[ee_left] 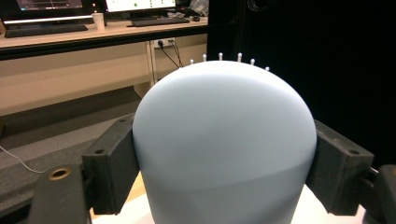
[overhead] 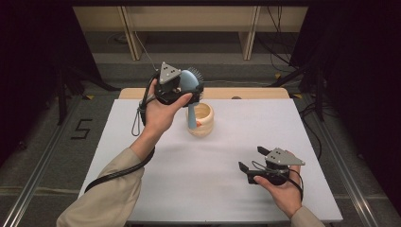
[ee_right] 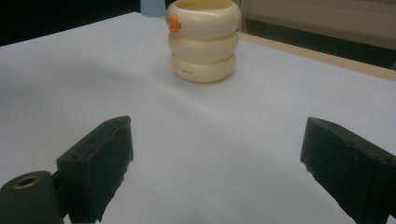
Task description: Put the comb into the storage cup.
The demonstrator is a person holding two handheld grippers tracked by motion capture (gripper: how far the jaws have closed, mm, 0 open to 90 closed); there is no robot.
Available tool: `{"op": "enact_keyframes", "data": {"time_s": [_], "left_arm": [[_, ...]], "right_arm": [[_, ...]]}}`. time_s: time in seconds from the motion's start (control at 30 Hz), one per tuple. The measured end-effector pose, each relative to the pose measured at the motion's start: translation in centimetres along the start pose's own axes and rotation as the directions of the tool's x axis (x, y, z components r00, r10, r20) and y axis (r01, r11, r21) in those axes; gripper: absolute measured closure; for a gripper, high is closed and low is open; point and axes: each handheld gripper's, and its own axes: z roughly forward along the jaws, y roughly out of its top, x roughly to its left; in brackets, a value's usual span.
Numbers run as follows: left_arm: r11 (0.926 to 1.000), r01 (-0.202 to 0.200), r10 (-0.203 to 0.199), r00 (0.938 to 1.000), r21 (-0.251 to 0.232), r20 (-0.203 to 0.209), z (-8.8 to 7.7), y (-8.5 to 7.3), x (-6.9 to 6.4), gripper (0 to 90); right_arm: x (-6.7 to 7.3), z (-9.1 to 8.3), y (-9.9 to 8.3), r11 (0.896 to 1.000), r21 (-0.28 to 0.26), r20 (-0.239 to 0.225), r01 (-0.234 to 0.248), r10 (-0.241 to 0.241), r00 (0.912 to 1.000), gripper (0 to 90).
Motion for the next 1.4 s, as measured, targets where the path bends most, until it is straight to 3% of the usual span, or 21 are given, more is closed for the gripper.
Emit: {"op": "enact_keyframes", "data": {"time_s": [1.4], "left_arm": [[0.9998,-0.019,0.019,0.9996,-0.001,-0.019,1.1,1.1,0.2,20.2]], "right_arm": [[-0.2,0.0,-0.1,1.000,-0.002,0.003,-0.010,0.010,0.9999,10.2]]}}
